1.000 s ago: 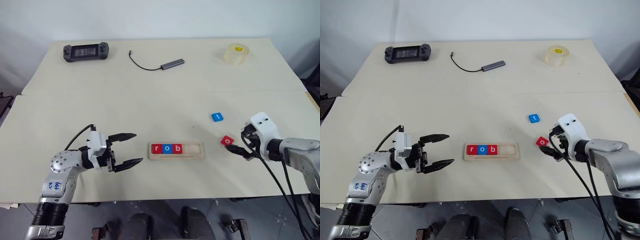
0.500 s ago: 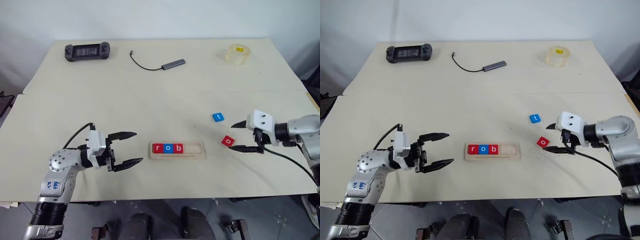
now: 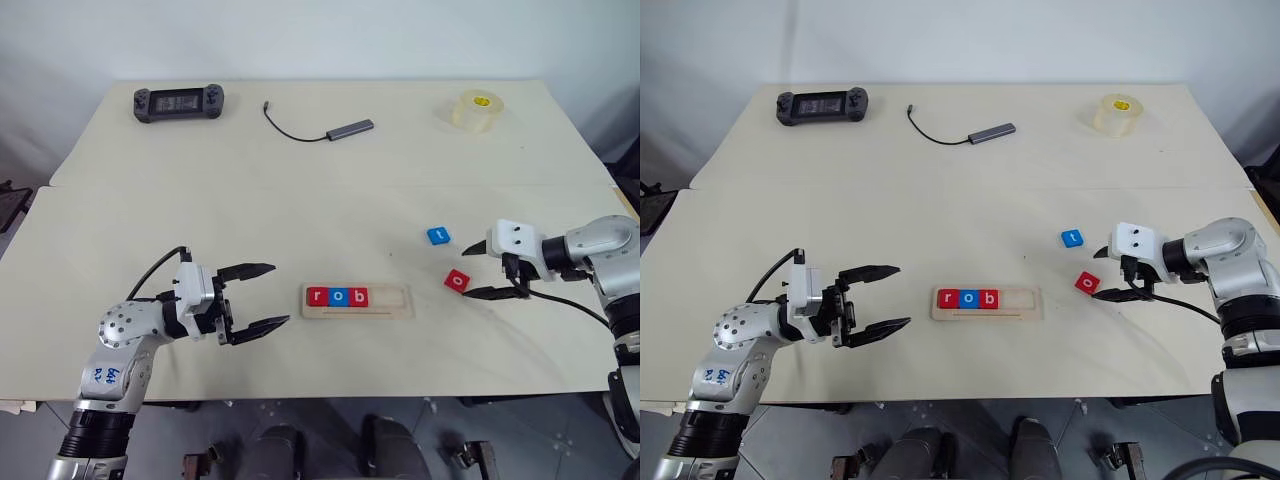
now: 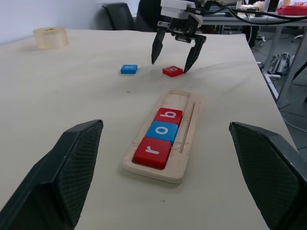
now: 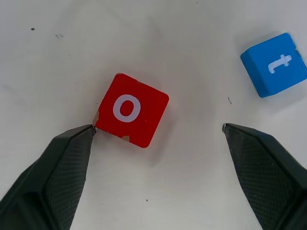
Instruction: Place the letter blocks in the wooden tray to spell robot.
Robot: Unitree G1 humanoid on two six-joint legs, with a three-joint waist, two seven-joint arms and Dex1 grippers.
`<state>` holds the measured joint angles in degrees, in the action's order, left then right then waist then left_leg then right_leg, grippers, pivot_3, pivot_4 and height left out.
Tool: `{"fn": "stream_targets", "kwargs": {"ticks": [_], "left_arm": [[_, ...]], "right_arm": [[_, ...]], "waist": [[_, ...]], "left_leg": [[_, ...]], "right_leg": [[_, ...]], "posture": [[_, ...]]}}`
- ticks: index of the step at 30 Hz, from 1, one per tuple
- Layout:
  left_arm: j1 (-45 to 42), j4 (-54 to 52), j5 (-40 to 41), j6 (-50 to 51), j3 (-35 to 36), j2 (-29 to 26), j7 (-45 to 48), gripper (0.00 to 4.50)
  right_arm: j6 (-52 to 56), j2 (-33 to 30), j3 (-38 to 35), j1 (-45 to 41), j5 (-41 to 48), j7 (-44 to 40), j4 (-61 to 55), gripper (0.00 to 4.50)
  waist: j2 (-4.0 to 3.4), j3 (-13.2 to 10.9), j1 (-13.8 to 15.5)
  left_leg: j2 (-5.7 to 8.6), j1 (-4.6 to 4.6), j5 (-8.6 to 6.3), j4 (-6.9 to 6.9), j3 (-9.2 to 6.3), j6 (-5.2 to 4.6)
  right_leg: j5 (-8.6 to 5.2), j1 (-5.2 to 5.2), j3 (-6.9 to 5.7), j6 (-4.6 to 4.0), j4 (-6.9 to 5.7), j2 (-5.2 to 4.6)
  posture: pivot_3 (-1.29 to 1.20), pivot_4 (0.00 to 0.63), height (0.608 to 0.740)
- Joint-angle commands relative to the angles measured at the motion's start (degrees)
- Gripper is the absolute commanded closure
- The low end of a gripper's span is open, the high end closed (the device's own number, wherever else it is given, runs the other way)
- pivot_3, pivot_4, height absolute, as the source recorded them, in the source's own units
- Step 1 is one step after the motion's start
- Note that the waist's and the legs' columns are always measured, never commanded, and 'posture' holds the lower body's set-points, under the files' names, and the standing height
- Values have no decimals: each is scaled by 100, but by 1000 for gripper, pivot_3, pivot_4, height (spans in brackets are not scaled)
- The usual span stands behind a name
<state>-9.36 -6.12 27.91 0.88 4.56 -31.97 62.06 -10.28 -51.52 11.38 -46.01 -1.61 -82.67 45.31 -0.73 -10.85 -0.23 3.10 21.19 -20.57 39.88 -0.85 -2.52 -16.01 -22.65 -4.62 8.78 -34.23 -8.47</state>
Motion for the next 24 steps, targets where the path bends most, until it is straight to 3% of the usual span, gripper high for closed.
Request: {"fn": "stream_targets", "kwargs": {"ticks": [1, 6, 19, 24], "left_arm": [[52, -228, 95, 9, 88, -24, -32, 0], [41, -256, 91, 24, 92, -22, -59, 0], [75, -226, 79, -12, 53, 37, -91, 0], [60, -191, 60, -29, 24, 83, -96, 0]], "right_arm": [[453, 14, 131, 70, -83, -353, -108, 1255], [2025, -197, 291, 353, 165, -977, -1157, 2900], [3687, -1002, 291, 1370, 1149, -971, -3488, 2900], [3887, -897, 54, 1512, 1266, -406, -3499, 2900]], "waist": [[0, 0, 1], [-2, 1, 16], [-4, 0, 46], [-4, -1, 36]], "left_leg": [[0, -1, 0, 2, -3, 0], [-3, 0, -3, 5, -15, 5], [-2, 4, -6, 4, -19, 10], [-2, 2, -6, 6, -16, 10]], "right_leg": [[0, 3, -1, 0, 1, 0], [-2, 7, -4, -4, 2, 0], [-4, 6, -18, -9, 5, -2], [-4, 7, -16, -8, 15, -3]], "posture": [[0, 150, 740], [0, 150, 740], [0, 150, 740], [0, 150, 740]]}}
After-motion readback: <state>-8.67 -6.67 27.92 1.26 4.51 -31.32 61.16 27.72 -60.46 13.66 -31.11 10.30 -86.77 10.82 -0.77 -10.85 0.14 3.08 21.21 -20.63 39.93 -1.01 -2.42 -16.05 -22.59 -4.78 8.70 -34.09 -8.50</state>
